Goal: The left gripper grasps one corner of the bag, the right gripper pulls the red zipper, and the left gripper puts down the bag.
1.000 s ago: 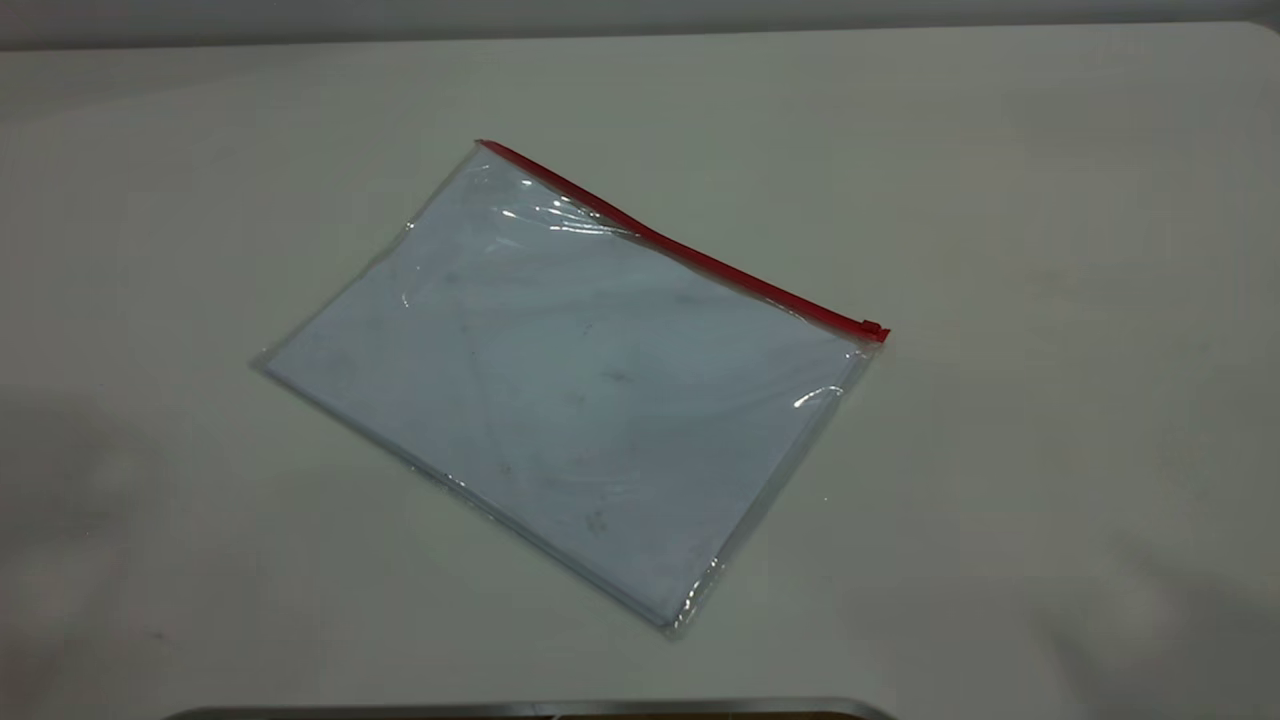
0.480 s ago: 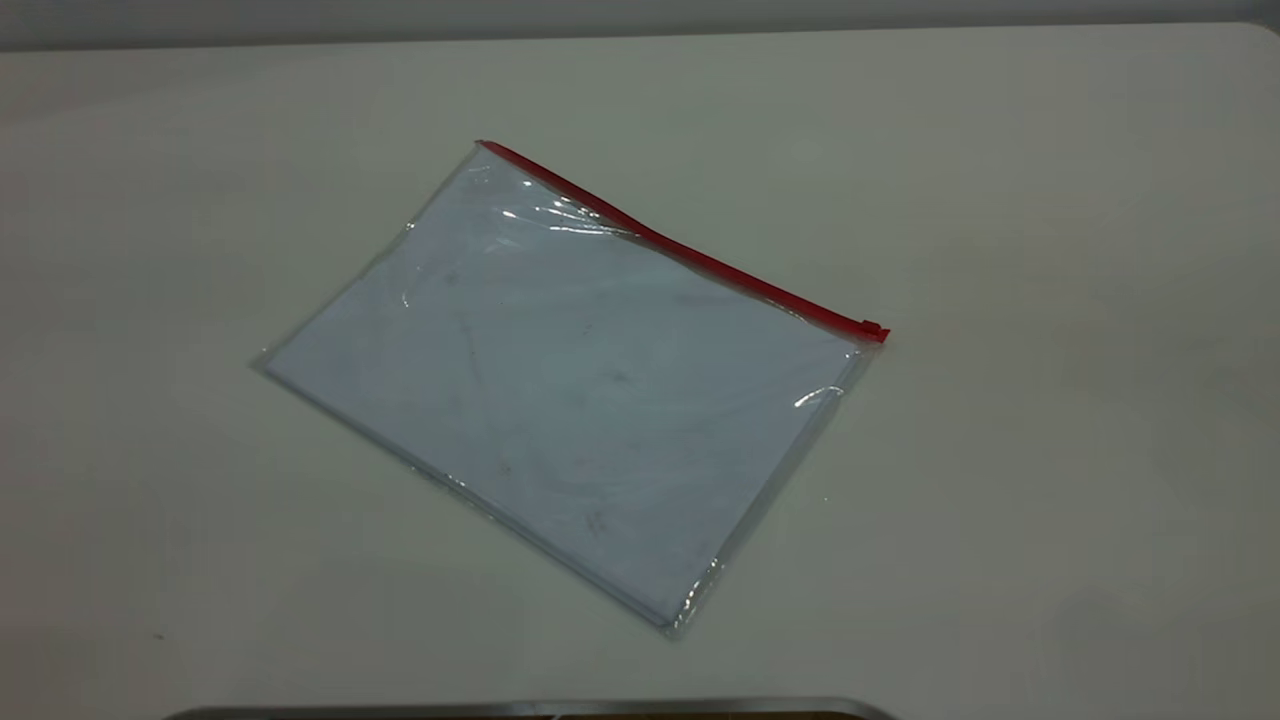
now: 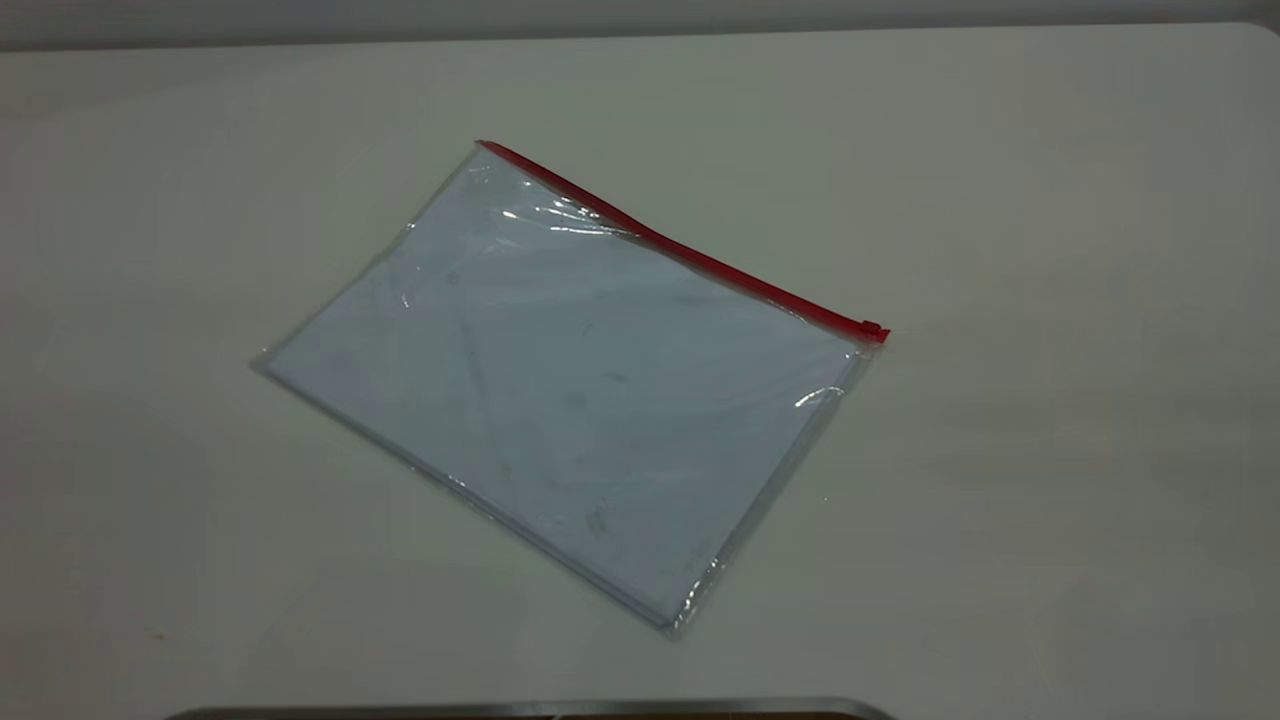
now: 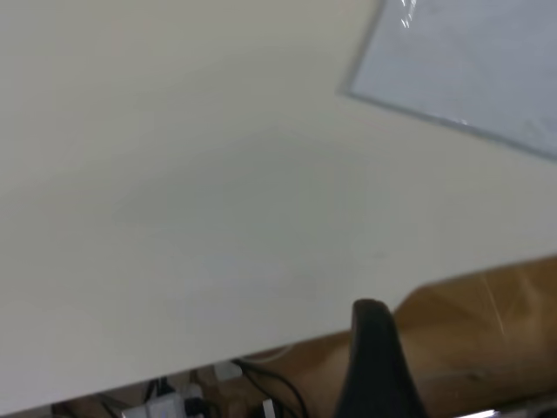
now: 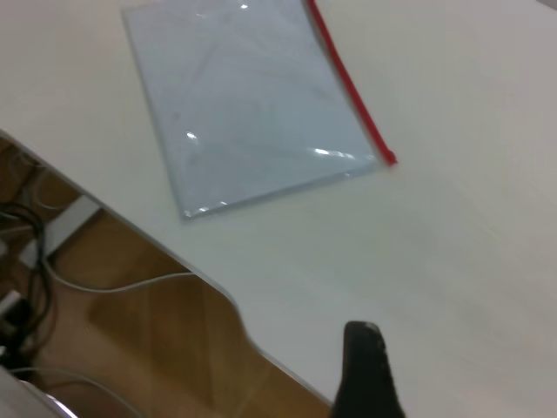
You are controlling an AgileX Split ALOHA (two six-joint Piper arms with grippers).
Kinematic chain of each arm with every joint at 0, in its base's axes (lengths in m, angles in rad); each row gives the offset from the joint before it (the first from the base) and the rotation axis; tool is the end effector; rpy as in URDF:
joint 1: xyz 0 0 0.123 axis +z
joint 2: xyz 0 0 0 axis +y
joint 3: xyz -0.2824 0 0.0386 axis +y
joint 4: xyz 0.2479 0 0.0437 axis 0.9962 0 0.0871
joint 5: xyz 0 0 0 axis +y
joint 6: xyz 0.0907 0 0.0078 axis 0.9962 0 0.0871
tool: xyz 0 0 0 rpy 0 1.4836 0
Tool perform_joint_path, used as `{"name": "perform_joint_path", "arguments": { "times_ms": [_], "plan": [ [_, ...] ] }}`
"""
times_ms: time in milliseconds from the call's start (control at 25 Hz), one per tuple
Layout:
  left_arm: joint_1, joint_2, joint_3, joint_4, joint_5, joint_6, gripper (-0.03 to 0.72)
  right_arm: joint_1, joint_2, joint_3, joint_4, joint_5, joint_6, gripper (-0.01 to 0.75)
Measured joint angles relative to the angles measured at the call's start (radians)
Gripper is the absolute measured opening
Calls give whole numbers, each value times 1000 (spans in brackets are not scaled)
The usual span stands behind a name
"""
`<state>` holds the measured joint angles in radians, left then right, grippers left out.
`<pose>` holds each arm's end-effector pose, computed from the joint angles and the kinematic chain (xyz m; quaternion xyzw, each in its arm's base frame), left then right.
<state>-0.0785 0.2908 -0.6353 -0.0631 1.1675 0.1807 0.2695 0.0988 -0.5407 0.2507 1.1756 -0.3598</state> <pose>0.0259 -0.0073 0.3048 0.1185 0.9059 -0.0108 0.4064 -0.0061 0.0200 0.2821 -0.2828 0.8419 0.1046 0.4476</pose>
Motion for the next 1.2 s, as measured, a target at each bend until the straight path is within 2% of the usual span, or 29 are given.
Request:
{"name": "perform_joint_path", "arguments": {
  "times_ms": [360,1080,1200],
  "plan": [
    [0,-26,143,-87,-23,56,586,0,-57,55,-34,-19,0,580],
    [0,-34,144,-88,-30,56,586,0,-58,56,-31,-19,0,580],
    [31,-79,144,-92,-30,59,586,0,-58,56,-31,-19,1,580]
  ]
}}
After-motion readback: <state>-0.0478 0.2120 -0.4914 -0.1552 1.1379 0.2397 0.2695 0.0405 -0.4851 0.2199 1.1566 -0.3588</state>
